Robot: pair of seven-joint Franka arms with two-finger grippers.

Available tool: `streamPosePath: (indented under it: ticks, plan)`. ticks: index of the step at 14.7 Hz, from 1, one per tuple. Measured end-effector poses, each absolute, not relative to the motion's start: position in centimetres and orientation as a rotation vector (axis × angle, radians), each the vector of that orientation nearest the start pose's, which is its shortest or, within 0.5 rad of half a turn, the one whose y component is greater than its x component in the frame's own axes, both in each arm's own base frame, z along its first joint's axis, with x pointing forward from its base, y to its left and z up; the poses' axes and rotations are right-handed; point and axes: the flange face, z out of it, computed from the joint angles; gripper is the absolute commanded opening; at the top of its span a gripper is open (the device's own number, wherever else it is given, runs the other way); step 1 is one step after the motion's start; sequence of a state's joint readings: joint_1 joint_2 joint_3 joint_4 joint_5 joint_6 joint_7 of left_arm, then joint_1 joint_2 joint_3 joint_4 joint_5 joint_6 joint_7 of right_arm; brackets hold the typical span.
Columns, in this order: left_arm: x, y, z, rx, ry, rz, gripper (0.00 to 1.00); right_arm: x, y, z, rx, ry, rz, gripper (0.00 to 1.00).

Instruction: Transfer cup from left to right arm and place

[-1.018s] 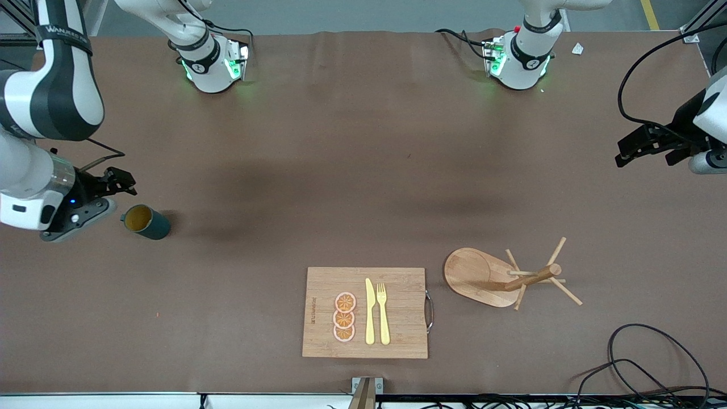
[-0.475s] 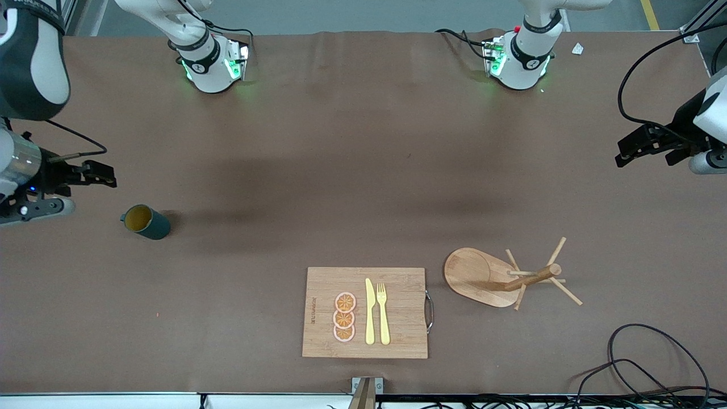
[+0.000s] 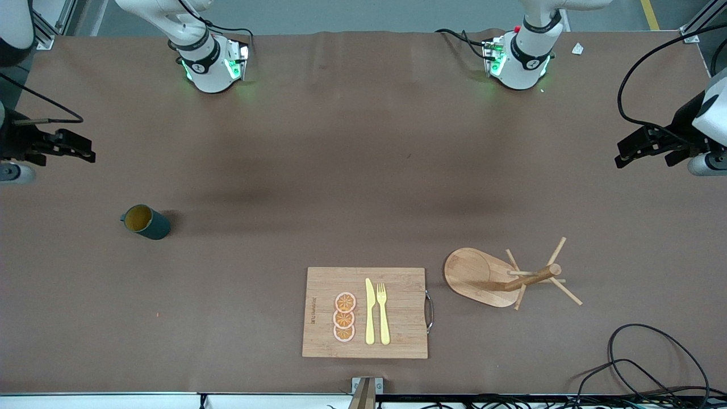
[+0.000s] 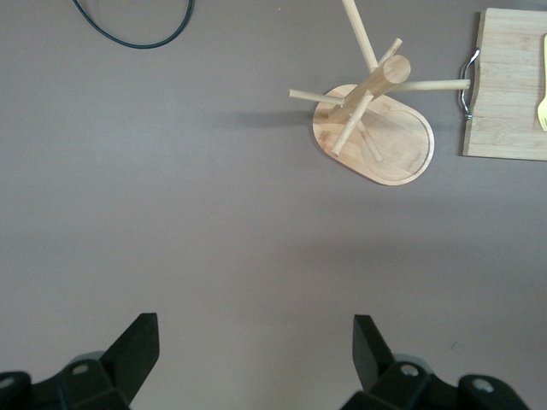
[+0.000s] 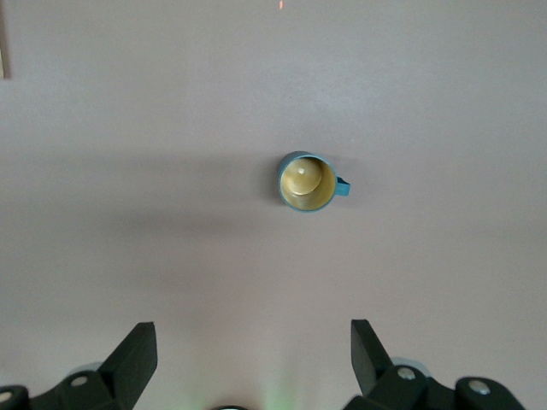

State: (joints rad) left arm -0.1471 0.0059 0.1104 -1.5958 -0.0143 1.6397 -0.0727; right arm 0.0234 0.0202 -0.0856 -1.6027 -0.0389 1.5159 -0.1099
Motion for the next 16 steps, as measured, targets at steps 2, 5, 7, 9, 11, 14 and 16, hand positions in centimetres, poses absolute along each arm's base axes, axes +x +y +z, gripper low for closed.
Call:
streamPosePath:
  ticks: [2,5,7,9,11,14,16]
  plan:
    - [56.2,-2.0,61.6,-3.113,-0.048,-0.062,1.00,54.1,-4.0,60.6,-3.167,0.000,0.181,1.00]
    - [56.2,-2.2,61.8,-3.108,-0.040,-0.069,1.00,52.9,-4.3,61.5,-3.163,0.056,0.215,1.00]
    - [56.2,-2.3,61.9,-3.108,-0.038,-0.073,1.00,52.5,-4.8,61.6,-3.159,0.079,0.235,1.00]
    - [56.3,-2.3,62.0,-3.108,-0.038,-0.076,1.00,52.1,-5.1,61.8,-3.156,0.086,0.246,1.00]
    - [56.3,-2.3,62.0,-3.108,-0.038,-0.077,1.00,51.6,-4.7,62.4,-3.155,0.078,0.248,1.00]
    - [56.3,-2.2,62.0,-3.108,-0.040,-0.077,1.00,51.3,-4.3,63.5,-3.153,0.068,0.213,1.00]
    - [56.3,-2.2,62.0,-3.108,-0.040,-0.077,1.00,51.3,-4.1,64.2,-3.141,0.067,0.186,1.00]
